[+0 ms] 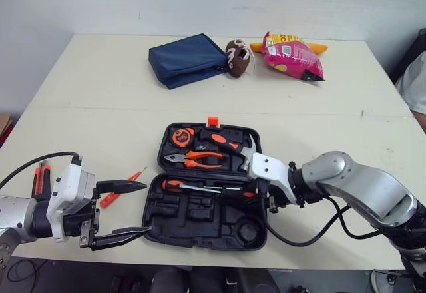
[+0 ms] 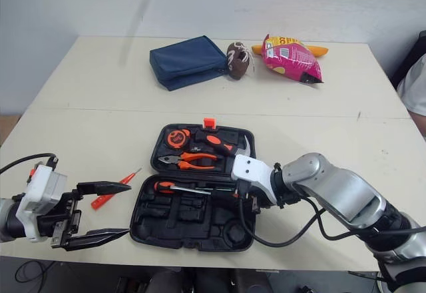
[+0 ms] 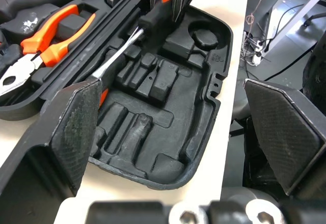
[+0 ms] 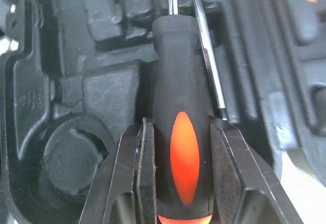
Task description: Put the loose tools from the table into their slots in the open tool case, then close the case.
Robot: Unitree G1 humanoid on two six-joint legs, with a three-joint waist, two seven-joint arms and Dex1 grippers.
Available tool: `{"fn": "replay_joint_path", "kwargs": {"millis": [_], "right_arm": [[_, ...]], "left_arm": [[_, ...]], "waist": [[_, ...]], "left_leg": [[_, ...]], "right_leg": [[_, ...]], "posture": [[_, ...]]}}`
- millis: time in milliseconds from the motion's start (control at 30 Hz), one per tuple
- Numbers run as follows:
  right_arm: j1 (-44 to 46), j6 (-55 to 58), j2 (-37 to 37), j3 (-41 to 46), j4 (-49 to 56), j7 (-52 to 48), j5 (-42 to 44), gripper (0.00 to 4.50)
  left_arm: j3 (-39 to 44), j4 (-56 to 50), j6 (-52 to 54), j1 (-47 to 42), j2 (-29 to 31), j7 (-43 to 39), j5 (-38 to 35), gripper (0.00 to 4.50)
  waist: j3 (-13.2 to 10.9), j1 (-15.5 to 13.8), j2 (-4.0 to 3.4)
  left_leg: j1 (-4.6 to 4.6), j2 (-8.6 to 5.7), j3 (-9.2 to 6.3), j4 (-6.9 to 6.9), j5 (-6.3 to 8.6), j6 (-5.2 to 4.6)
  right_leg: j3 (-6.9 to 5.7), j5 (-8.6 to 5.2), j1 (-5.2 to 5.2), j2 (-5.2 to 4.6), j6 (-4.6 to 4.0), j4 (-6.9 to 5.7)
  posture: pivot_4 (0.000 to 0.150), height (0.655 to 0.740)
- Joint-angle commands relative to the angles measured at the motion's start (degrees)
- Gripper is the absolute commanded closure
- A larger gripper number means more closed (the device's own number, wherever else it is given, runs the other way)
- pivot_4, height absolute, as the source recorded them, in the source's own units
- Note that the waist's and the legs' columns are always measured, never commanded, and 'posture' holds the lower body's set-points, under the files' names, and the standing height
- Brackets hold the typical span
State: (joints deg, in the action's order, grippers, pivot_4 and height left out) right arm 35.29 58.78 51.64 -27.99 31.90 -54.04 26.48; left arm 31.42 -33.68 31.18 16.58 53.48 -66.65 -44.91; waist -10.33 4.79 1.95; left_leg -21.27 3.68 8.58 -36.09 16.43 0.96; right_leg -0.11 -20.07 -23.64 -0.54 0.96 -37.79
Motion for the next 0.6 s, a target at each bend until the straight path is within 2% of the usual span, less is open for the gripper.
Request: {"fn": "replay_joint_path", "kwargs": {"millis": [33, 600], "right_arm": [[1.15, -1.24, -0.21, -1.12, 1.29, -1.36, -1.61, 3.51], [0.70, 1.60, 0.27, -3.69, 2.82, -3.02, -5.02, 3.51]], "left_arm": [[0.63, -1.07, -0.16, -0.66, 1.07, -0.05, -0.24, 0.00], [-0.18, -1.57, -0.15, -1.05, 0.69, 2.55, -0.53, 0.00]], "waist": [[0.00, 0.01, 0.00], [0.01, -0.04, 0.01]], "left_leg": [[0.00, 0.00, 0.00, -0.02, 0.00, 0.00], [0.01, 0.00, 0.00, -0.02, 0.02, 0.00]], "right_leg": [[0.00, 0.00, 0.01, -0.01, 0.00, 0.00], [-0.04, -0.01, 0.02, -0.04, -0.02, 0.00]], "posture": [[0.150, 0.7400], [0.150, 0.7400]]}}
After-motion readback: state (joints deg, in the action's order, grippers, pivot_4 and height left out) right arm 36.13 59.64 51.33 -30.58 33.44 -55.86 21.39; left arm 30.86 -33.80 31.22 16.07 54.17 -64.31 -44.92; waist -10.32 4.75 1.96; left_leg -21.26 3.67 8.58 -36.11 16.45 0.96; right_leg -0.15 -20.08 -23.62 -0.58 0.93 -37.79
